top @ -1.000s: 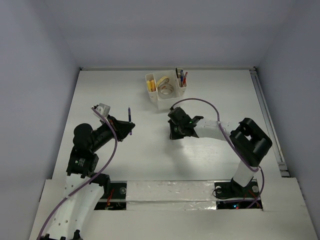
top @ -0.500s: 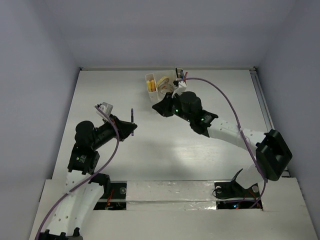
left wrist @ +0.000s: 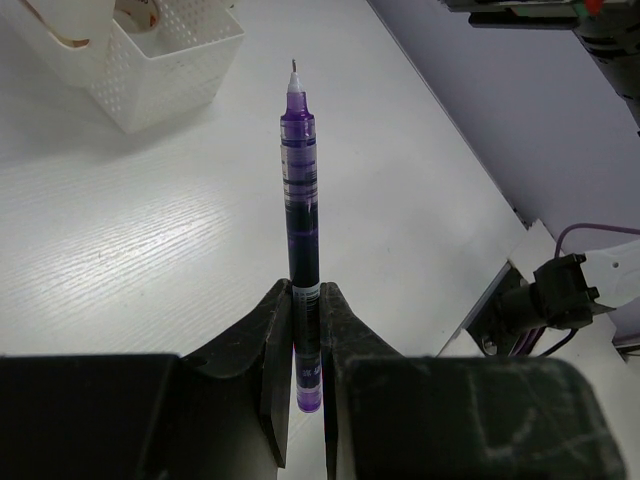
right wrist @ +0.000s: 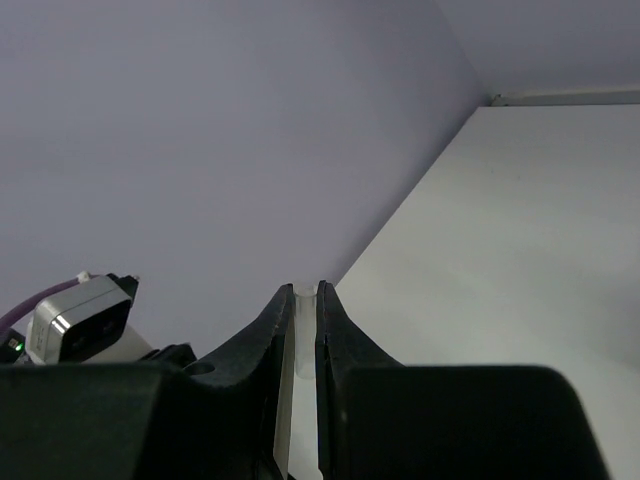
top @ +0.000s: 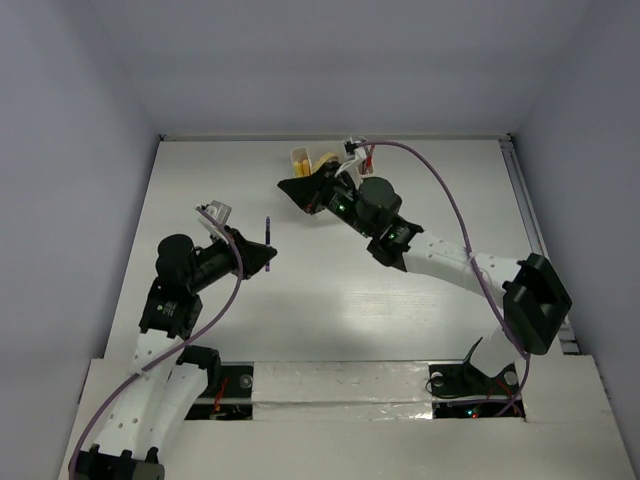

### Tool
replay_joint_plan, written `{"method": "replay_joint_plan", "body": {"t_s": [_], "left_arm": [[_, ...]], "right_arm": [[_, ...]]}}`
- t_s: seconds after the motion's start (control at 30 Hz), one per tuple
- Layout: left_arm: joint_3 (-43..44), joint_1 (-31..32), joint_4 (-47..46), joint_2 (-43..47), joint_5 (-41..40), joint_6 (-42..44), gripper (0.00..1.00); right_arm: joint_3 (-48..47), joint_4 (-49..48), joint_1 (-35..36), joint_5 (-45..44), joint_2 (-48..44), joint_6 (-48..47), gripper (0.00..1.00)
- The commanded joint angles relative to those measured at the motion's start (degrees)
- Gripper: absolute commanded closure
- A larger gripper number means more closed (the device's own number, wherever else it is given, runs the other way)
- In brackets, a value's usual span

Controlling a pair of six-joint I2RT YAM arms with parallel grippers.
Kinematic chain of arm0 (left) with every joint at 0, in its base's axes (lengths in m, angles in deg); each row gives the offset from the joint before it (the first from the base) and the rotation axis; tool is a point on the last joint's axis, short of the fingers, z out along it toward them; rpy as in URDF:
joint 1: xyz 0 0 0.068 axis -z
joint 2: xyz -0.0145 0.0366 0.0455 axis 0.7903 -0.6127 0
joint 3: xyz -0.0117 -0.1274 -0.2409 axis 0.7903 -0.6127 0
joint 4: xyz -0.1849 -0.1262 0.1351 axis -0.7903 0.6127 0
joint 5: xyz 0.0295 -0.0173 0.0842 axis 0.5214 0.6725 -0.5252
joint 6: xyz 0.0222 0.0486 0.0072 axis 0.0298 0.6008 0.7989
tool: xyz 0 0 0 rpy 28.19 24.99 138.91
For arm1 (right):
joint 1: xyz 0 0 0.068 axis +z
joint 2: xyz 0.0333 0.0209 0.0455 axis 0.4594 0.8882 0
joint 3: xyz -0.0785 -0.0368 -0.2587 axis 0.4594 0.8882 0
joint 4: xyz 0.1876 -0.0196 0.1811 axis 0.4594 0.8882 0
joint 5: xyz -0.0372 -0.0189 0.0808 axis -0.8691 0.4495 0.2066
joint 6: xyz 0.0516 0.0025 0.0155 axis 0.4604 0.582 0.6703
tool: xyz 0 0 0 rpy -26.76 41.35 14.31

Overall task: Sort the stationery into containers
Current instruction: Close the pen cap on the pen.

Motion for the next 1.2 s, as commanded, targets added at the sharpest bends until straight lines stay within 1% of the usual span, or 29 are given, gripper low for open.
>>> {"method": "replay_joint_plan", "body": {"t_s": [0.0,0.3,1.17], "left_arm": [[0.3,0.2,-3.1,-0.1,1.2,-0.3,1.0],[0.3,0.2,-3.0,0.2,0.8,-0.4,1.0],[0.5,0.2,-2.8,1.1,0.2,-0.3,1.0]], "right_arm": [[-3.3,-6.0,2.3,-0.8,0.5,-0.3,1.0],[-4.3,-6.1,4.7,-0.2,2.5,-0.9,1.0],[-3.8,-5.4,4.7,-1.5,3.3,-2.5,1.0]]}}
